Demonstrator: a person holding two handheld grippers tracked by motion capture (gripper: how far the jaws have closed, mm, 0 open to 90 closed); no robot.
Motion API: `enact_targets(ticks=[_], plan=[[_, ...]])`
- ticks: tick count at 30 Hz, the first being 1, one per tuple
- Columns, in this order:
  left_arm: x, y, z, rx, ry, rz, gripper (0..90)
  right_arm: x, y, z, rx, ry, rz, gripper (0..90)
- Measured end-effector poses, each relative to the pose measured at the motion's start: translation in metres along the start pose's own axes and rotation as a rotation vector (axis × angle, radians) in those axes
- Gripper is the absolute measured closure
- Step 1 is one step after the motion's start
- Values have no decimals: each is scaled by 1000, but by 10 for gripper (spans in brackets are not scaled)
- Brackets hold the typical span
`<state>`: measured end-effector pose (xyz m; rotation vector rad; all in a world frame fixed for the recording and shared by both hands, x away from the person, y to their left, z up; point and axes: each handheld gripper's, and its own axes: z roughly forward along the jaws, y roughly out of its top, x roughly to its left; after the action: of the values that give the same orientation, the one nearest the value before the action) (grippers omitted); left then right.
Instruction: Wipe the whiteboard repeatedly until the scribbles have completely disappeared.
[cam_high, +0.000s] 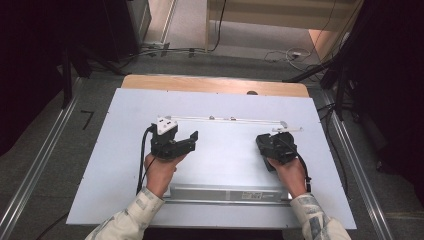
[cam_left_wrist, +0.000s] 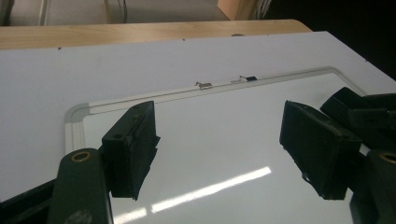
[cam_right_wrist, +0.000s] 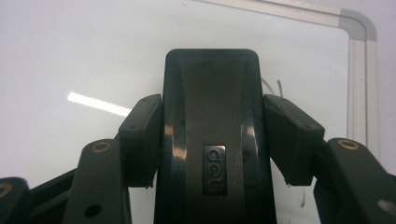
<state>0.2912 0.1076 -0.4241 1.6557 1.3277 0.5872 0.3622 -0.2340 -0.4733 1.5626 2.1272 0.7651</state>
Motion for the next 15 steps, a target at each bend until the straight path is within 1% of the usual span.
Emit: enact_targets(ticks=[5,12,15], plan=[[8,-3,0,0,19,-14,276,-11,7,6,-7,-19,39,394],[16,-9,-3,5,30,-29,277,-25,11,9,-15,-45,71,394],[20,-10,-4,5,34,-31,277,-30,10,8,-14,-57,76,393]])
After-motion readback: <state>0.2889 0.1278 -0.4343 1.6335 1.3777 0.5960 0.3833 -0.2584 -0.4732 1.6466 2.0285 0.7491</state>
